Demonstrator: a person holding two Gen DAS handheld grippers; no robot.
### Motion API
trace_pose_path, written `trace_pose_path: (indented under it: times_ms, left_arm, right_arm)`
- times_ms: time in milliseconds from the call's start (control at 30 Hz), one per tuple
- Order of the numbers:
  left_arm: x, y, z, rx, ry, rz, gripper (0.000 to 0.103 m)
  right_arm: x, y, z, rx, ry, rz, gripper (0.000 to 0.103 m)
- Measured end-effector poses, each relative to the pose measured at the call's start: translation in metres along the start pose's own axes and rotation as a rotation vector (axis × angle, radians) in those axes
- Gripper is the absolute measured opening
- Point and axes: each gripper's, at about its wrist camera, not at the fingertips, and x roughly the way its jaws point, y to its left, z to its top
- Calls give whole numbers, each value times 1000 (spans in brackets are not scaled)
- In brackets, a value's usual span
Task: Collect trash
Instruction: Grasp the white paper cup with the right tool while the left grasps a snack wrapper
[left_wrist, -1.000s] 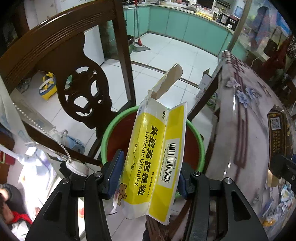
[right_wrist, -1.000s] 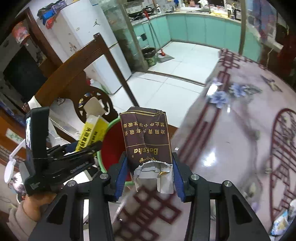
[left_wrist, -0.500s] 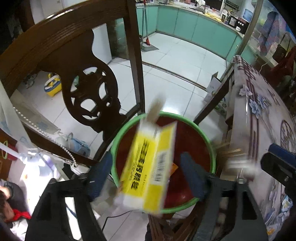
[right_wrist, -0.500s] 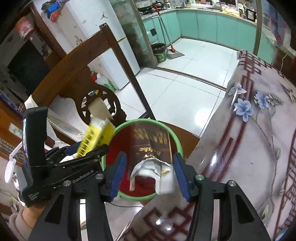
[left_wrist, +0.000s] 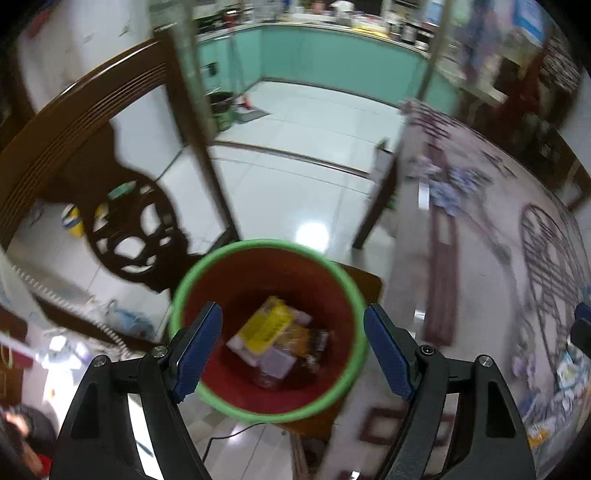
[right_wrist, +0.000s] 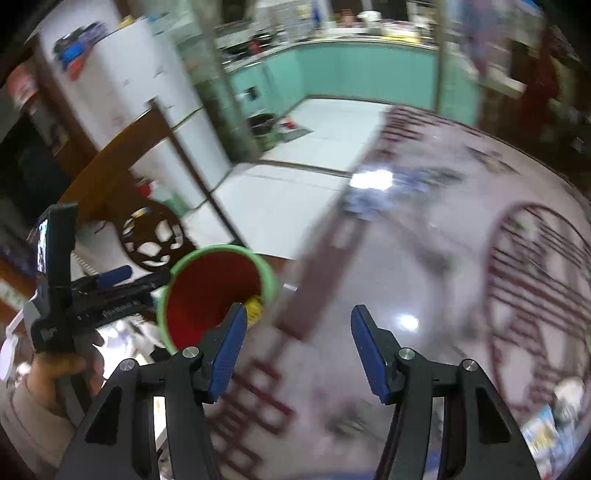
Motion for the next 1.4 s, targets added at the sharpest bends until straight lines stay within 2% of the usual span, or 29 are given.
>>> trace_pose_path:
  times_ms: [133,300,400,433,533,600,700,767,867,933,967,1000,1033,1067,1200,1400]
  left_arm:
    - [-10,-53,-5,116,-12,-66,79]
    - [-38,-128,-29,284,-31,-180,81]
    - [-58,-180,-61,427,-2,-314,82]
    - [-64,-202,-77,480,29,-387,82]
    - [-69,-248,-117,604,126,-522,83]
    - [-70,-272,-141,688,152,-525,83]
    - [-60,-302,-171,798,169,-452,83]
    - [-49,-308,-177,785,210,-433,82]
    - [-32,-312,-179,703,275,-423,80]
    - [-24,-313,-178,651,287,-405,69]
    - [-22,-313,-177,624,291,-402,57]
    - [-20,-312,-175,594,289,-396,51]
    - [-19,-312,-174,576,288,-398,45]
    - [-18,-312,-172,560,290,-403,32]
    - [-18,-305,-158,465,280,-405,28]
    - [-45,-287,-117,315,161,-368,28]
  right_arm:
    - [-41,-69,-28,97,-15,-123,57]
    - [-78,-164,-61,185,22,-259,58]
    - [-86,-220,-75,216,82,-316,58]
    - [-86,-238,-80,218,102,-331,58]
    - [-76,-277,-91,213,156,-337,58]
    - [-63,-302,-95,222,202,-318,58]
    - [-47,-327,-100,233,229,-281,58]
    - [-36,-338,-103,230,250,-267,58]
    - [-21,-343,-107,220,283,-248,58]
    - [-19,-348,-108,226,275,-225,58]
    - [-20,-350,-108,232,265,-215,52]
    - [-23,-352,-107,240,249,-200,49]
    - [-27,-353,-106,249,233,-192,42]
    - [-32,-354,-105,256,216,-186,38]
    - [-57,-354,-96,293,128,-145,38]
    - [-109,-334,-79,321,-39,-106,38]
